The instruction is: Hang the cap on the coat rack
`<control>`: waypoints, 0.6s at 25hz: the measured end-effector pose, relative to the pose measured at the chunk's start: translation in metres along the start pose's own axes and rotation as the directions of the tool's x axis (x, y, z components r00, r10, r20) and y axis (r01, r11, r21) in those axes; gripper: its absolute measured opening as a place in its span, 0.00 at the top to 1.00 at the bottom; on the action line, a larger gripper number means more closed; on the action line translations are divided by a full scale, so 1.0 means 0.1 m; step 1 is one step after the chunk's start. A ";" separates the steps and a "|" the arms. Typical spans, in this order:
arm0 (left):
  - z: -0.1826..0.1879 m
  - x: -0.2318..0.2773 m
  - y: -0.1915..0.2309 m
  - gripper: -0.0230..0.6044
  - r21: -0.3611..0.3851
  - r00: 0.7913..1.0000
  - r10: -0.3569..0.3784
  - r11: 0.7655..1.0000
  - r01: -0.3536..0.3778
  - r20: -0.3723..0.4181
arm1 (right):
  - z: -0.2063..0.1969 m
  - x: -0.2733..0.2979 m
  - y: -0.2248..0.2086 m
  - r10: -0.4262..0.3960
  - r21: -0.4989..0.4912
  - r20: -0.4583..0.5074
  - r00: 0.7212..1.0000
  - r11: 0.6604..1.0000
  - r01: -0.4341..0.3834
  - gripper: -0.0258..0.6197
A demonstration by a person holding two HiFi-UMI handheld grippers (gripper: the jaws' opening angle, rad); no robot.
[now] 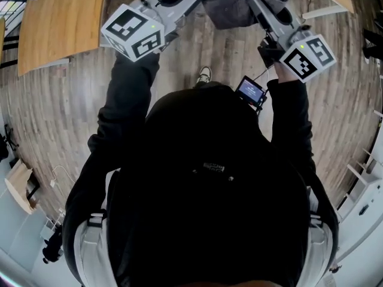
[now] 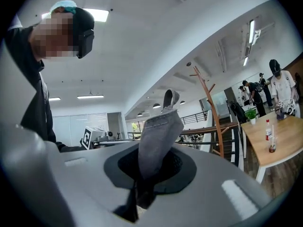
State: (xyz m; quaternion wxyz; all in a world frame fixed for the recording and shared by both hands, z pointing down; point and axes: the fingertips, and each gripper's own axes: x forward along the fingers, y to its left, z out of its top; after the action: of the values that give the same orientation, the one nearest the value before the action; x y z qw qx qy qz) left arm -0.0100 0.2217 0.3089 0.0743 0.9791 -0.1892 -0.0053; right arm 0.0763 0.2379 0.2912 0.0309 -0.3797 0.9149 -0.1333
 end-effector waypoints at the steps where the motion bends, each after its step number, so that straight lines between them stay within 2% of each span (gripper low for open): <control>1: -0.01 -0.03 0.02 0.96 -0.005 1.000 0.011 1.000 -0.011 0.004 | -0.01 0.00 0.00 0.000 0.001 -0.001 1.000 1.000 0.000 0.89; 4: 0.03 -0.06 0.04 0.96 0.002 1.000 0.025 1.000 -0.025 0.017 | 0.01 0.03 0.01 0.002 -0.003 -0.002 1.000 1.000 -0.002 0.89; 11: 0.11 0.00 0.00 0.96 0.040 1.000 -0.010 0.999 0.010 0.008 | 0.07 0.01 0.00 0.000 -0.005 0.014 1.000 1.000 0.000 0.89; 15: 0.36 0.06 0.04 0.96 0.048 0.999 -0.030 0.998 0.028 0.034 | 0.25 0.05 0.02 -0.009 -0.011 0.023 1.000 1.000 0.010 0.89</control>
State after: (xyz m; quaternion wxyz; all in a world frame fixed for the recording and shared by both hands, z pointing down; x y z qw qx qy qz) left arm -0.0070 0.2104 0.2737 0.0476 0.9830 -0.1763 -0.0187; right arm 0.0754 0.2300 0.2673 0.0386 -0.3856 0.9135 -0.1238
